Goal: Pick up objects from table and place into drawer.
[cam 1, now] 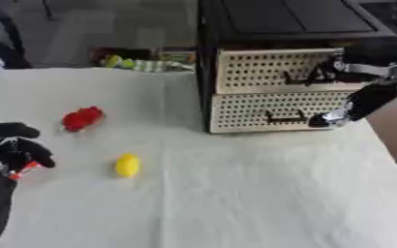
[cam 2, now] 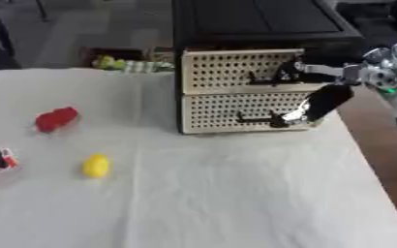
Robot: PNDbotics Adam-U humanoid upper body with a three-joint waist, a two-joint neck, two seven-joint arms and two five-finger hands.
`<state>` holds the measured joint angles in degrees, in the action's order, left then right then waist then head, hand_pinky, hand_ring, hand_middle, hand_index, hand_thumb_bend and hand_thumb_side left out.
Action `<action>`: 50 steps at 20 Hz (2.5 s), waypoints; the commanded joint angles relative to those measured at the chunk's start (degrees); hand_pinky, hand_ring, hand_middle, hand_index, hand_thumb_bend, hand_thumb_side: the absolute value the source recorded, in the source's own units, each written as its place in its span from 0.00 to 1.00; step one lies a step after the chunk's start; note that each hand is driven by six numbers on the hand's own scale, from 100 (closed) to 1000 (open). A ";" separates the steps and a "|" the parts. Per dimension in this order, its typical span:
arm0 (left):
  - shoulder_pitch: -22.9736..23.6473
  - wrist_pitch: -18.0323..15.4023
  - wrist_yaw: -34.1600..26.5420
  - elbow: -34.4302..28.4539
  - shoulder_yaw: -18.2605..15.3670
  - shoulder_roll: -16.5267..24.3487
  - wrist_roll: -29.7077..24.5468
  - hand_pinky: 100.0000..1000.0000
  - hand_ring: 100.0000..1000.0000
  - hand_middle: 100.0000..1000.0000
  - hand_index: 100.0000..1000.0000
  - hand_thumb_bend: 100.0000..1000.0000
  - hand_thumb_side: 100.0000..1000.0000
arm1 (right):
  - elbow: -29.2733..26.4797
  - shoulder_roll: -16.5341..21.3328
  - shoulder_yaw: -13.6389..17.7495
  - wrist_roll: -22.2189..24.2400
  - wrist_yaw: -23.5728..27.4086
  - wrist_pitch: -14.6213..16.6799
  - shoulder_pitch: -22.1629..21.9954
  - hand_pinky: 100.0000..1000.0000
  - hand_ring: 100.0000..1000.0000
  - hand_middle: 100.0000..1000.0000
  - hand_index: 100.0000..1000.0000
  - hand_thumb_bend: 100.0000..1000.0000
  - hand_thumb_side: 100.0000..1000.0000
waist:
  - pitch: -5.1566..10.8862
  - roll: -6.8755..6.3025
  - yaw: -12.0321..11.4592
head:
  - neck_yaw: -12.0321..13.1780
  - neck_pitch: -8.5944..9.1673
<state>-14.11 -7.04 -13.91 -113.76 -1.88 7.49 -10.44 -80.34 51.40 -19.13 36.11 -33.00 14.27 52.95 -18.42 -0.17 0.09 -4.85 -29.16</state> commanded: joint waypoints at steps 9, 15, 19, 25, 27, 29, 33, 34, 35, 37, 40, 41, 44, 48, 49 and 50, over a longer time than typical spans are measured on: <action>-0.48 0.04 -0.08 -0.83 0.10 0.41 0.21 0.43 0.47 0.55 0.67 0.07 0.99 | -1.53 3.08 0.66 1.59 2.05 -0.16 -0.33 0.00 0.00 0.00 0.75 0.55 0.73 | 0.89 0.22 0.16 | -0.12 0.12; -0.44 0.10 -0.13 -0.83 0.06 0.45 0.34 0.43 0.47 0.55 0.67 0.07 0.99 | -3.35 4.30 0.81 1.50 2.94 -0.34 -2.08 0.00 0.00 0.00 0.75 0.56 0.73 | 1.05 0.27 0.34 | -0.16 0.17; -0.36 0.17 -0.16 -0.83 0.05 0.47 0.40 0.43 0.47 0.55 0.67 0.07 0.99 | -4.91 5.04 1.03 1.55 4.02 -0.80 -3.40 0.00 0.00 0.00 0.76 0.56 0.73 | 1.17 0.25 0.56 | -0.15 0.07; -0.29 0.38 -0.18 -0.83 0.06 0.44 0.44 0.43 0.47 0.55 0.67 0.07 0.99 | -7.72 6.16 1.51 1.75 6.15 -1.71 -5.34 0.00 0.00 0.00 0.76 0.56 0.73 | 1.29 0.25 0.98 | -0.17 0.05; -0.27 0.42 -0.17 -0.83 0.06 0.43 0.44 0.43 0.47 0.55 0.67 0.07 0.99 | -8.68 6.59 1.73 1.89 6.74 -2.04 -6.22 0.00 0.00 0.00 0.76 0.56 0.73 | 1.32 0.23 1.08 | -0.15 0.04; -0.26 0.41 -0.18 -0.83 0.05 0.43 0.46 0.43 0.47 0.55 0.67 0.07 0.99 | -9.70 6.96 2.09 1.93 7.39 -2.37 -7.09 0.00 0.00 0.00 0.76 0.57 0.73 | 1.34 0.18 1.15 | -0.14 0.07; -0.24 0.46 -0.23 -0.83 0.07 0.44 0.50 0.43 0.47 0.55 0.67 0.07 0.99 | -12.18 7.89 2.96 1.60 8.67 -3.10 -8.87 0.00 0.00 0.00 0.76 0.57 0.73 | 1.41 0.17 1.32 | -0.06 0.12; -0.22 0.49 -0.23 -0.83 0.07 0.44 0.51 0.43 0.47 0.55 0.67 0.07 0.99 | -12.70 8.11 3.16 1.48 8.92 -3.34 -9.30 0.00 0.01 0.00 0.76 0.57 0.73 | 1.44 0.16 1.37 | -0.03 0.15; -0.22 0.50 -0.23 -0.83 0.08 0.44 0.51 0.43 0.47 0.55 0.67 0.07 0.99 | -13.14 8.29 3.35 1.39 9.14 -3.58 -9.69 0.00 0.01 0.00 0.76 0.57 0.73 | 1.46 0.16 1.40 | -0.01 0.18; -0.23 0.49 -0.27 -0.83 0.07 0.44 0.53 0.43 0.47 0.55 0.67 0.07 0.99 | -13.93 8.56 3.75 1.28 9.65 -4.01 -10.49 0.00 0.01 0.00 0.76 0.57 0.73 | 1.49 0.13 1.44 | -0.02 0.25; -0.17 0.53 -0.30 -0.83 0.05 0.43 0.54 0.43 0.47 0.55 0.67 0.07 0.99 | -15.27 8.94 4.30 1.30 10.55 -4.50 -11.86 0.00 0.01 0.00 0.76 0.58 0.73 | 1.54 0.10 1.50 | -0.02 0.31; -0.15 0.54 -0.30 -0.83 0.04 0.42 0.56 0.43 0.47 0.55 0.67 0.07 0.99 | -15.74 9.09 4.50 1.32 10.82 -4.66 -12.33 0.00 0.01 0.00 0.76 0.58 0.73 | 1.55 0.09 1.52 | -0.03 0.32; -0.14 0.61 -0.29 -0.83 0.01 0.42 0.61 0.43 0.47 0.55 0.67 0.07 0.99 | -17.07 9.57 5.09 1.32 11.52 -5.15 -13.75 0.00 0.01 0.00 0.76 0.58 0.73 | 1.61 0.11 1.65 | -0.01 0.32; -0.07 0.62 -0.33 -0.83 -0.01 0.47 0.68 0.43 0.48 0.55 0.67 0.07 0.99 | -18.46 10.10 5.78 1.25 12.19 -5.74 -15.54 0.00 0.01 0.00 0.76 0.58 0.73 | 1.71 0.10 1.80 | 0.05 0.31; -0.07 0.61 -0.34 -0.83 -0.02 0.48 0.69 0.43 0.48 0.55 0.67 0.07 0.99 | -18.88 10.26 5.96 1.20 12.39 -5.84 -15.97 0.00 0.01 0.00 0.76 0.58 0.73 | 1.72 0.10 1.82 | 0.07 0.33; -0.08 0.60 -0.36 -0.83 -0.03 0.50 0.71 0.43 0.48 0.55 0.67 0.07 0.99 | -19.39 10.47 6.11 1.13 12.59 -5.90 -16.43 0.00 0.01 0.00 0.76 0.58 0.73 | 1.73 0.10 1.85 | 0.11 0.33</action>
<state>-14.02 -6.49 -14.17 -113.76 -1.88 7.49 -9.89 -98.43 59.23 -13.92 37.20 -21.24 8.50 36.29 -18.00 -0.17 1.72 -4.84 -29.14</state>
